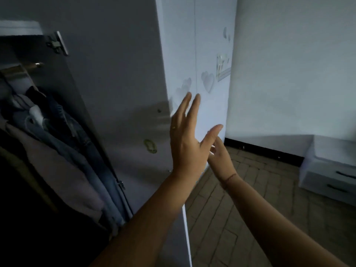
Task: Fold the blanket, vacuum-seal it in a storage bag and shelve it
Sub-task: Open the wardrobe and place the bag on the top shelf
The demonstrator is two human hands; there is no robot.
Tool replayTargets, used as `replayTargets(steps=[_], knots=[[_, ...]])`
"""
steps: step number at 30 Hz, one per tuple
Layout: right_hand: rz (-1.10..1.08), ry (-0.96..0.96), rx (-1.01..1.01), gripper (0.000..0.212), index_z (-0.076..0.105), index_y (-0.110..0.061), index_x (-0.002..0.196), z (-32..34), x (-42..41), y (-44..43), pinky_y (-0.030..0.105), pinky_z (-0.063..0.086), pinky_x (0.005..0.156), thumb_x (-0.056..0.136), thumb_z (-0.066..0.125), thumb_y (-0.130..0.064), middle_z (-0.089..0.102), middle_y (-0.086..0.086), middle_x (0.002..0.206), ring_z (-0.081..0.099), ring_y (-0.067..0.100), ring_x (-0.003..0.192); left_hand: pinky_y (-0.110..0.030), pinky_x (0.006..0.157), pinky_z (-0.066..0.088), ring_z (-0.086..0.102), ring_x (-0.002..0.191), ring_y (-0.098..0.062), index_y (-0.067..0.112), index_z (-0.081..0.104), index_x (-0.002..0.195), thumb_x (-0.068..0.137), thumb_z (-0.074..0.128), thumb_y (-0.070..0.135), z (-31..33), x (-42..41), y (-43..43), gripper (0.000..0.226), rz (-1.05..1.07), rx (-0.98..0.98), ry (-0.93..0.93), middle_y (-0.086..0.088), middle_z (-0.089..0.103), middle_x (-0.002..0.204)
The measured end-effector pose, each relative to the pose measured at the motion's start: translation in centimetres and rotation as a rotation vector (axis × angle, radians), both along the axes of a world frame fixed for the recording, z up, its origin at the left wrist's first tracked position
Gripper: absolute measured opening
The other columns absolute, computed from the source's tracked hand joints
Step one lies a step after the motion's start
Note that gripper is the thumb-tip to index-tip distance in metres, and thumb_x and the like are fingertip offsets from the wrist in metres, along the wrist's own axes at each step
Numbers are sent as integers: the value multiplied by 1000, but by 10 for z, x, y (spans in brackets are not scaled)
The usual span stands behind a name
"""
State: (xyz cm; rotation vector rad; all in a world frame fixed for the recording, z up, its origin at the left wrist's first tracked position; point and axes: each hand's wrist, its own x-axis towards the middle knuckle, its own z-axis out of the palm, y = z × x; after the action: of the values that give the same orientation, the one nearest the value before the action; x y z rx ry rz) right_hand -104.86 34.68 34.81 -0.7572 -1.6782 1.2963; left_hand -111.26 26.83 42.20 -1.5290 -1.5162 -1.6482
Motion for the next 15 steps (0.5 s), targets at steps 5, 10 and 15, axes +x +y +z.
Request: replayTargets(steps=[5, 10, 15], knots=[[-328, 28, -66, 68, 34, -18, 146, -9, 101, 11, 30, 41, 104, 89, 66, -37, 43, -3, 142, 46, 10, 126, -25, 113, 29, 33, 140, -16, 13, 39, 145, 85, 63, 45, -28, 53, 39, 72, -271, -281, -26, -5, 39, 152], [-687, -24, -90, 71, 31, -16, 148, -26, 236, 20, 36, 40, 108, 89, 67, -30, 39, 7, 149, 43, 18, 132, -40, 114, 33, 34, 140, -17, 13, 37, 147, 85, 71, 34, -58, 141, 83, 74, -536, -524, -37, -4, 39, 151], [-989, -12, -89, 70, 33, -14, 147, -38, 370, 27, 33, 40, 107, 89, 67, -29, 38, 6, 149, 44, 20, 133, -38, 113, 34, 37, 138, -20, 14, 35, 148, 84, 70, 39, -80, 253, 128, 77, -715, -612, 31, -5, 40, 150]])
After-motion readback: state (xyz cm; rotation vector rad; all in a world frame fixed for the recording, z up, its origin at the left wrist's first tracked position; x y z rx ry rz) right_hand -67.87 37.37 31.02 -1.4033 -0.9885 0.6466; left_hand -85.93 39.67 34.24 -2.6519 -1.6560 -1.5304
